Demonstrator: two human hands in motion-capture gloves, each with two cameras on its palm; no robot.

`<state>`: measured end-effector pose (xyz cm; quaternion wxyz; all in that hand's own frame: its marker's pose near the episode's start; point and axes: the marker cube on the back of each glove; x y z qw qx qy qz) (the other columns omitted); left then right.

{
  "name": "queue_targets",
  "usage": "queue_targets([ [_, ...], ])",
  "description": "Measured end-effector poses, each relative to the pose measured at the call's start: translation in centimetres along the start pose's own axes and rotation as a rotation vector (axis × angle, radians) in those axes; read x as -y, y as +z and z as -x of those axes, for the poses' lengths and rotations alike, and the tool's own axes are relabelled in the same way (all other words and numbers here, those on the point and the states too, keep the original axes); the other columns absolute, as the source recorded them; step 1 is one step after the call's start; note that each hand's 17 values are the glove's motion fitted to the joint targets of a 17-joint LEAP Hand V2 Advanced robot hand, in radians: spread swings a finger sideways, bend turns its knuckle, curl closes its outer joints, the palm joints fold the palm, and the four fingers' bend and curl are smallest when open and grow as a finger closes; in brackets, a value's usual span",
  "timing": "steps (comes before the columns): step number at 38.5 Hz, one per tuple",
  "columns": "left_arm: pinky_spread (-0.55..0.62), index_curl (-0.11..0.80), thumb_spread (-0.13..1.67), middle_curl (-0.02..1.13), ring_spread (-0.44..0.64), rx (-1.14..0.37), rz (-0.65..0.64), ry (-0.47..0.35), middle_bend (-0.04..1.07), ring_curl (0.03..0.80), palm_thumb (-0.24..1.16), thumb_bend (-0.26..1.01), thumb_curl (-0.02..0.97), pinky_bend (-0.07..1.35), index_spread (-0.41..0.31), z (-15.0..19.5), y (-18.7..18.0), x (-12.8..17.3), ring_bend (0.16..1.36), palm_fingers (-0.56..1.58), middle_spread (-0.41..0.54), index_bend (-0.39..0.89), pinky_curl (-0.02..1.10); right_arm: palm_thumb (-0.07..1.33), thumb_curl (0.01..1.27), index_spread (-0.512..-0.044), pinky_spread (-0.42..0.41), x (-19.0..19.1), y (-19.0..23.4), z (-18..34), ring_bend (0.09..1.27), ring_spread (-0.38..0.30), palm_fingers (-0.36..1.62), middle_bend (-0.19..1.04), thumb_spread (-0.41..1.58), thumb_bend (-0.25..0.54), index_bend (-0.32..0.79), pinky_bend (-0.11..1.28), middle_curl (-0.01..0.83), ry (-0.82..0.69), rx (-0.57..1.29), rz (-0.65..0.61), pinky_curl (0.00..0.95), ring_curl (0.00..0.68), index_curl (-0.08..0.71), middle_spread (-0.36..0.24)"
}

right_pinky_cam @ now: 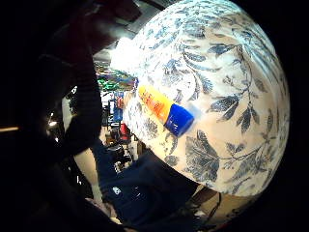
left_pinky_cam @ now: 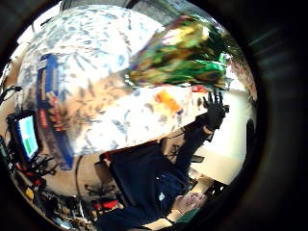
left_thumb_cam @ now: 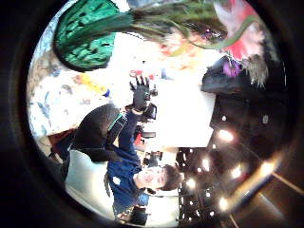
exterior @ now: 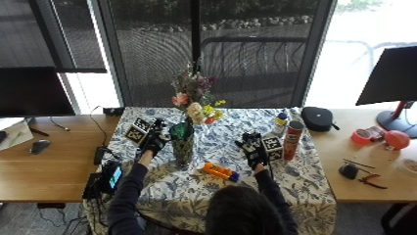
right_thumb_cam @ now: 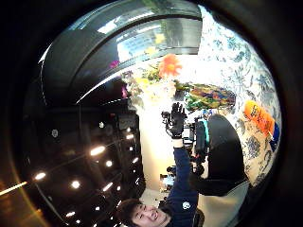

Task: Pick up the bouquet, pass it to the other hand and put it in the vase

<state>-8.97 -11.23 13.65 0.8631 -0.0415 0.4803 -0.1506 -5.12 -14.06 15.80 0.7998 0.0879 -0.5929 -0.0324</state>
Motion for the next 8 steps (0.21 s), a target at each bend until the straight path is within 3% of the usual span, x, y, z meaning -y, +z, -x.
queue_targets([
  [4, 0.43, 0.406, 0.99, 0.45, 0.37, -0.005, -0.034, -0.047, 0.15, 0.355, 0.48, -0.03, 0.324, 0.28, 0.104, 1.6, -1.2, 1.3, 0.41, -0.14, 0.225, 0.05, 0.35, 0.86, 0.44, -0.317, 0.293, -1.0, 0.1, 0.7, 0.39, 0.083, 0.26, 0.18, 1.15, -0.015, 0.15, 0.51, 0.312, -0.092, 0.031, 0.017, 0.388, 0.358, 0.261, 0.003],
  [8, 0.46, 0.369, 0.97, 0.43, 0.42, -0.048, -0.063, 0.009, 0.16, 0.349, 0.49, -0.03, 0.326, 0.28, 0.118, 0.5, -2.0, 0.9, 0.44, -0.11, 0.262, 0.08, 0.35, 0.86, 0.45, -0.312, 0.291, -1.0, -0.2, -0.6, 0.38, 0.084, 0.27, 0.18, 1.15, -0.014, 0.16, 0.5, 0.313, 0.028, -0.013, -0.02, 0.38, 0.351, 0.269, 0.01],
])
